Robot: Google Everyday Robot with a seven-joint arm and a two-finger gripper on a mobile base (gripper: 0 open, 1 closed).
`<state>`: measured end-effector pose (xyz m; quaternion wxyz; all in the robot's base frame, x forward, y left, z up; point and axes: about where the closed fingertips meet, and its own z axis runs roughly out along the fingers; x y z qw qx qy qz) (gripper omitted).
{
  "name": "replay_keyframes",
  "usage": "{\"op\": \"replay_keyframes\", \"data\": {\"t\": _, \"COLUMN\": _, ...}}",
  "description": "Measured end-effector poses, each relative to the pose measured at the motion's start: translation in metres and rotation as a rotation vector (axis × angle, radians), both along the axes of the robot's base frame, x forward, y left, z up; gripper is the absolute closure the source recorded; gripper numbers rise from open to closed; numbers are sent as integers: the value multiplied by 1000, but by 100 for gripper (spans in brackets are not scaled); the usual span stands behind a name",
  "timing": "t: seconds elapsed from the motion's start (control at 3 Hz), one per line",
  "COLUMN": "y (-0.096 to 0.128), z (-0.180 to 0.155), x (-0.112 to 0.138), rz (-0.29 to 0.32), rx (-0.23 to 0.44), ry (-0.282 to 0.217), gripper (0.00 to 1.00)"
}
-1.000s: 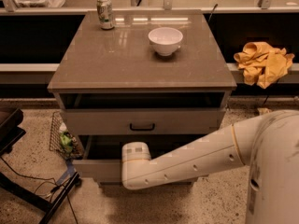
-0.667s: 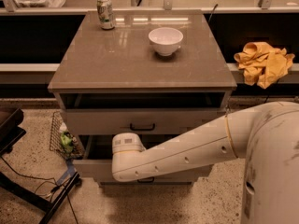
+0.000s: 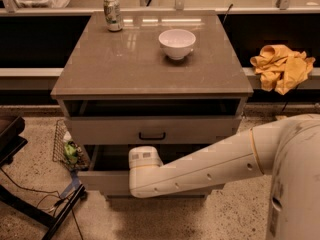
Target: Open middle drawer
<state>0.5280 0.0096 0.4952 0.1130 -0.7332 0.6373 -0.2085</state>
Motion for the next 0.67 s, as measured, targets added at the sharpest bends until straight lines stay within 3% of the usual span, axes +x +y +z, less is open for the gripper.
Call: {"op": "replay_keyframes", "data": {"t": 0.67, "y": -31, "z": -19, "x": 40, "rz": 40, "rx": 128, "ry": -142, "gripper": 100}}
